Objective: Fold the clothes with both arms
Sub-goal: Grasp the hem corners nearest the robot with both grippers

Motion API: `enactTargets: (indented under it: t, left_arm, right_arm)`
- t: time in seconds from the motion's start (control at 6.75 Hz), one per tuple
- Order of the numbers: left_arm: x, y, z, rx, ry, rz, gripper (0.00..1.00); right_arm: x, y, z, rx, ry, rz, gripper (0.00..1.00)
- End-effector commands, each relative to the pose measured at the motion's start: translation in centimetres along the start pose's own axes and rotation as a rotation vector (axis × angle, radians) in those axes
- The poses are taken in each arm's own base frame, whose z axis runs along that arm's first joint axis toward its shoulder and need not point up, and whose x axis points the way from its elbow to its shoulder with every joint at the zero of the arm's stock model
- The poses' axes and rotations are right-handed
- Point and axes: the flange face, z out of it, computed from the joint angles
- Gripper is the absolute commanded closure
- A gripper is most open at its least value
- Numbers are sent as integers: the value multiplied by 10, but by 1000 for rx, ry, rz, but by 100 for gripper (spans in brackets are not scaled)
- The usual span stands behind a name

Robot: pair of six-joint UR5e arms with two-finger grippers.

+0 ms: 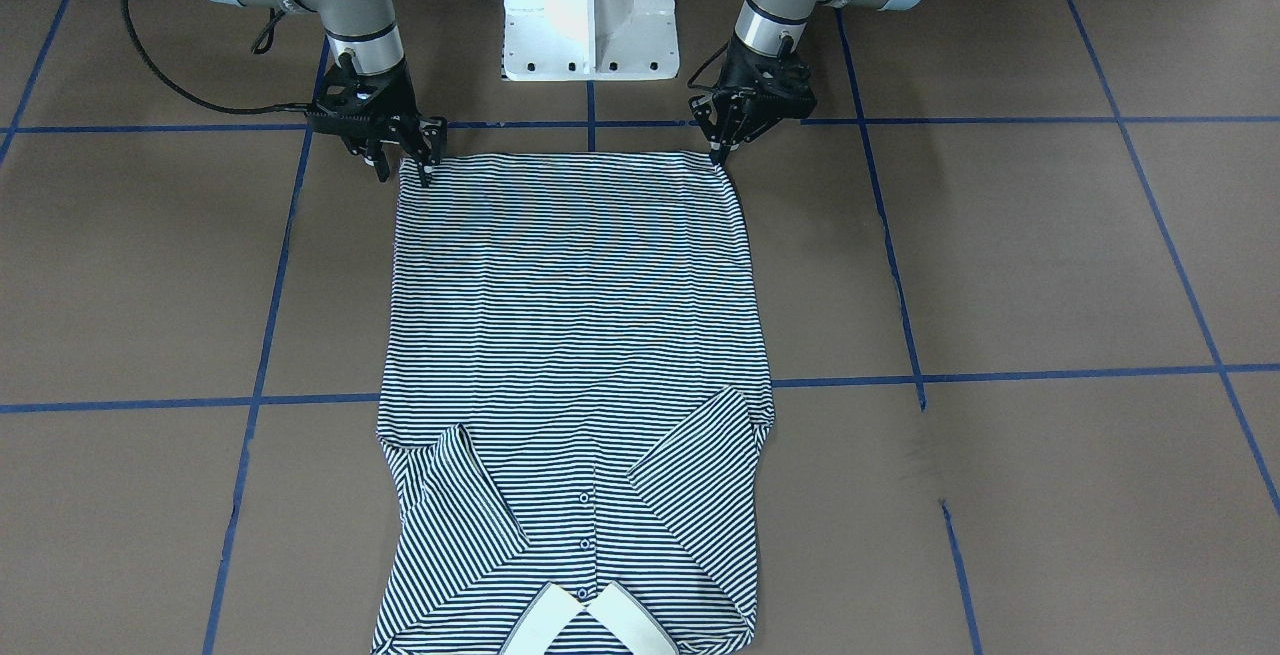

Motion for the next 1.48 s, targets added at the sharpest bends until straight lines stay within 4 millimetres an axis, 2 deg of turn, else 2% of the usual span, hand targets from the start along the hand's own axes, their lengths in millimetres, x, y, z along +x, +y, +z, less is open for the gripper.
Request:
enactTargets:
  t: [0.0, 0.15, 0.3, 0.44, 0.59, 0.89, 1.04, 1.18, 1.33]
  left_arm:
    - [0, 0, 0, 0, -1, 0, 100]
    - [0, 0, 0, 0, -1, 2, 100]
    - [0, -1, 0, 1, -1, 1, 100]
    - [0, 0, 0, 0, -1, 2, 100]
    - [0, 0, 0, 0, -1, 2, 100]
    - [-1, 0, 0, 0, -4, 2, 100]
    - [-1, -1, 0, 0, -2, 1, 100]
    - [8, -5, -30, -4, 25, 21, 100]
    - [22, -3, -78, -55, 1, 75, 100]
  right_arm:
    - [-3, 10, -2, -8, -5, 5, 45]
    - [-2, 10, -2, -7, -1, 4, 49]
    - [-2, 13, -1, -12, 1, 2, 67]
    - [-2, 14, -1, -13, 2, 0, 91]
    - [-2, 16, -1, -15, 4, -3, 100]
    - [-4, 14, -7, -15, -4, -2, 100]
    - [-8, 13, -30, -18, 8, -5, 100]
    - [-12, 9, -71, -25, 12, -6, 100]
    - [-15, 6, -112, -32, -4, -8, 100]
